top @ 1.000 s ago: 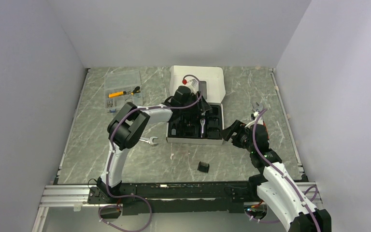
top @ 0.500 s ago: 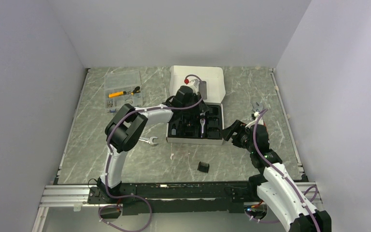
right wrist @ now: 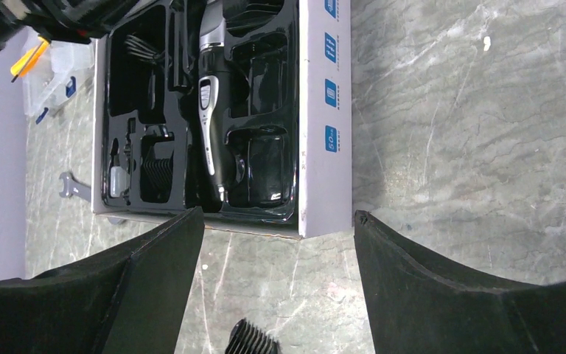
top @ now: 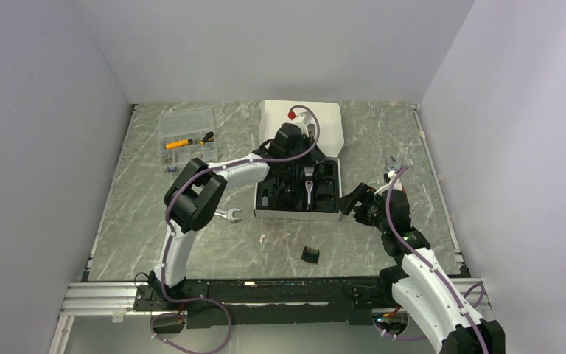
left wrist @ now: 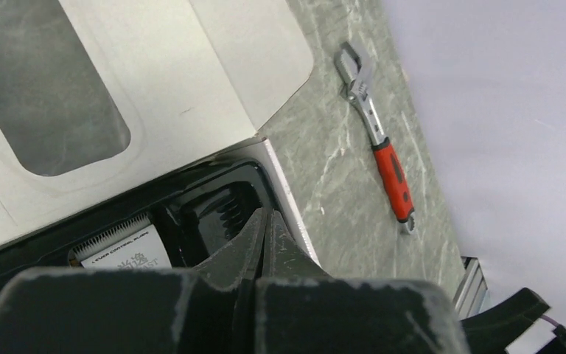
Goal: Sort the hair-cutting tools
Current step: Place the haircut tool in the storage box.
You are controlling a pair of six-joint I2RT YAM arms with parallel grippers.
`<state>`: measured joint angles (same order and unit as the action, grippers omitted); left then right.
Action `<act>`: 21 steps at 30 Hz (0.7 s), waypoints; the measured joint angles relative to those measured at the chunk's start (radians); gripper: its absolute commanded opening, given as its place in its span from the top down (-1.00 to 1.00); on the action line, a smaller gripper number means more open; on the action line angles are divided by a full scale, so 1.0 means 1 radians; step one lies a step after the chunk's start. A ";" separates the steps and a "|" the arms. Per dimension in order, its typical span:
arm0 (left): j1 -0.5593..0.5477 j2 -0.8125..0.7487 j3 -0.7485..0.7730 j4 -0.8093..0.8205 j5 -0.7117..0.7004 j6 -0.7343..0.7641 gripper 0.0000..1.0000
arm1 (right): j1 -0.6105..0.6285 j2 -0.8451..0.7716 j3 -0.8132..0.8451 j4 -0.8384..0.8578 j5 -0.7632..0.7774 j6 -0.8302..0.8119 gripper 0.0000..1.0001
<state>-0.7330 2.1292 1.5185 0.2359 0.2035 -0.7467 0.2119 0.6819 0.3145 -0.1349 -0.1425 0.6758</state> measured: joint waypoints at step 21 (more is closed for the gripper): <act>-0.030 0.099 0.103 -0.167 -0.083 0.091 1.00 | -0.008 0.005 0.000 0.000 -0.001 -0.014 -0.55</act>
<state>-0.7631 2.2284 1.6218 0.0692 0.1207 -0.6559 0.2043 0.6865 0.3145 -0.1352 -0.1436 0.6617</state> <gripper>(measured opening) 0.009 0.771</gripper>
